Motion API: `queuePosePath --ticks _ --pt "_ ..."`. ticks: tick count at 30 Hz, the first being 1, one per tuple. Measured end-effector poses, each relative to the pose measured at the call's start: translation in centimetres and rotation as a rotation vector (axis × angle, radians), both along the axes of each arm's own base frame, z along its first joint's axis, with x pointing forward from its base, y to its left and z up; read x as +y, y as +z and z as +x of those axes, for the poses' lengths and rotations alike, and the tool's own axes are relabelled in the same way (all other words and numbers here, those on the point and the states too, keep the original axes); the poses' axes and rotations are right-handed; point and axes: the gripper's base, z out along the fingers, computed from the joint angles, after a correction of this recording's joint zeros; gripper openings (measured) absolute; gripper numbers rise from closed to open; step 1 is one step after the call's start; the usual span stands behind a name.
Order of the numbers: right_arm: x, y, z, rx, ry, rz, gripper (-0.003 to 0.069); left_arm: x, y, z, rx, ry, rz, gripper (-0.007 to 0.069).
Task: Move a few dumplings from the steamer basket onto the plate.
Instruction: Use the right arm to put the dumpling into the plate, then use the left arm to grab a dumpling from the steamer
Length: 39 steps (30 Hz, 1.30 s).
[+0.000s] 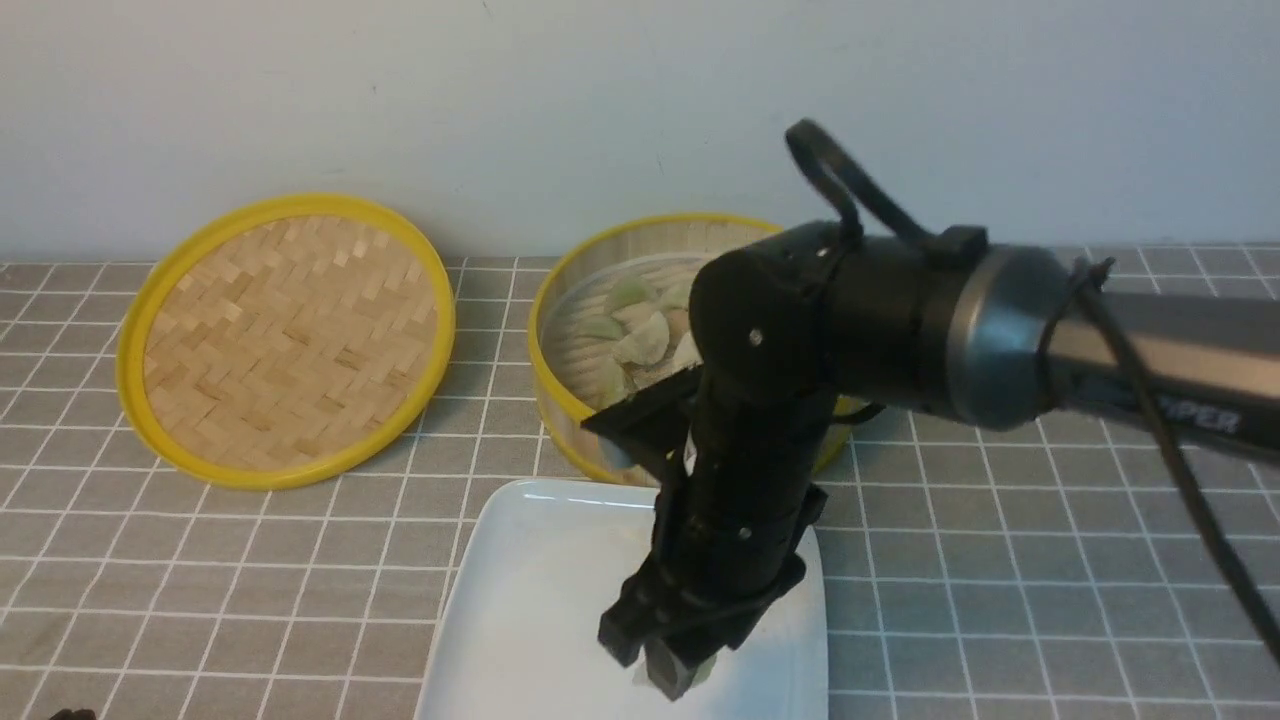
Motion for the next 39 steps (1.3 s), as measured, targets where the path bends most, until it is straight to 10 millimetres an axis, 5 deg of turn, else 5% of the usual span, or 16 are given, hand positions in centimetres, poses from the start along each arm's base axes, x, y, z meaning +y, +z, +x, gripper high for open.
queuePosePath --ticks 10,14,18,23,29,32,36,39 --pt "0.7 -1.2 0.0 -0.002 -0.004 0.000 0.0393 -0.1 0.2 0.1 -0.017 0.004 -0.065 -0.0004" --pt "0.6 -0.9 0.0 -0.009 -0.006 -0.012 0.0506 -0.4 1.6 0.3 -0.139 0.042 -0.413 -0.0004" --pt "0.0 0.7 -0.1 -0.066 0.008 -0.014 0.0524 0.0 2.9 0.4 -0.266 0.082 -0.614 -0.0004" --pt "-1.5 5.8 -0.9 -0.191 0.019 0.029 0.0409 1.1 4.5 0.3 -0.454 0.152 -0.758 -0.0004" --pt "-7.9 18.9 -6.3 -0.523 -0.051 0.234 0.0076 0.3 10.3 -0.2 -0.457 0.061 -0.739 -0.0004" --pt "-10.3 22.5 -8.7 -0.628 -0.078 0.336 0.0020 -0.3 13.4 0.8 -0.372 0.022 -0.632 -0.0004" --pt "-15.5 28.1 -14.3 -0.818 -0.113 0.566 -0.0012 -2.1 19.0 6.2 -0.054 -0.097 -0.404 -0.0004" --pt "-18.1 29.4 -16.9 -0.903 -0.125 0.657 -0.0012 -3.3 20.6 10.4 0.176 -0.191 -0.306 -0.0004"
